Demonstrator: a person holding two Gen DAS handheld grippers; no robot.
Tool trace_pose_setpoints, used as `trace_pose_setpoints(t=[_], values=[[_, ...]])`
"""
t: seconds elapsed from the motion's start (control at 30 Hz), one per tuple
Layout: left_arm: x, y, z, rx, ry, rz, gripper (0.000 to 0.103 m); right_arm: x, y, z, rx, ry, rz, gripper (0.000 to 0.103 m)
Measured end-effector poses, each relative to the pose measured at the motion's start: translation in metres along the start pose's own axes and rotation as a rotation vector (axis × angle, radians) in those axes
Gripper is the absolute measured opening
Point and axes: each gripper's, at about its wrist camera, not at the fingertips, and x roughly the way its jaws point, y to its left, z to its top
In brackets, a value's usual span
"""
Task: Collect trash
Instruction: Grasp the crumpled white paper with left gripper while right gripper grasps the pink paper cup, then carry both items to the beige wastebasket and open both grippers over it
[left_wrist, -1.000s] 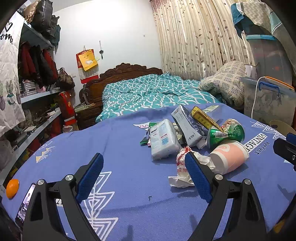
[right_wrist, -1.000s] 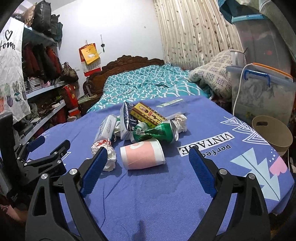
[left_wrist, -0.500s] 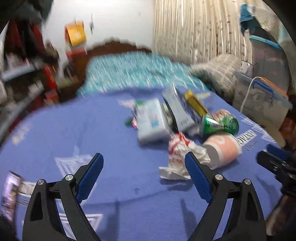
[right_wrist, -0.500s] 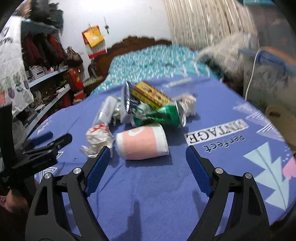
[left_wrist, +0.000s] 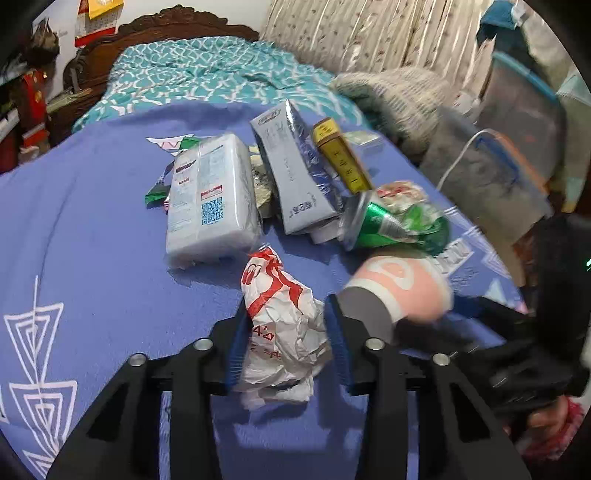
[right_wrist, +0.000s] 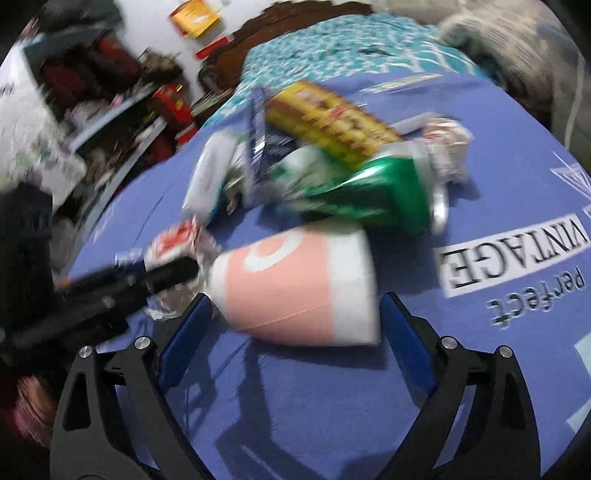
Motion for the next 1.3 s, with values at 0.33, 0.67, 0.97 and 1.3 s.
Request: trace_pose_setpoints(t=[0.33,0.67,0.97,1.3], values=[[-0.047,0.015,-0.015,-0.067,-0.005,-0.104,0.034,-0.053,0.02,-0.033,-0.072,-0.133,0.046,0.008],[-0.013,-0.11,0.037,0.169,0.044,-0.284,0.034,-0.138,-0.064,-0.051,0.041,-0.384,-0.147,0.008],[0.106,-0.312,0.105,0.419,0.169,-0.49,0.034,-0.207,-0.23,-0.036,0.285,-0.504,-0.403,0.008],[0.221,-0.43,0.119,0.459,0.258,-0.448,0.085,-0.182,-0.34,-0.036,0.501,-0.315,-0.245,0.012]])
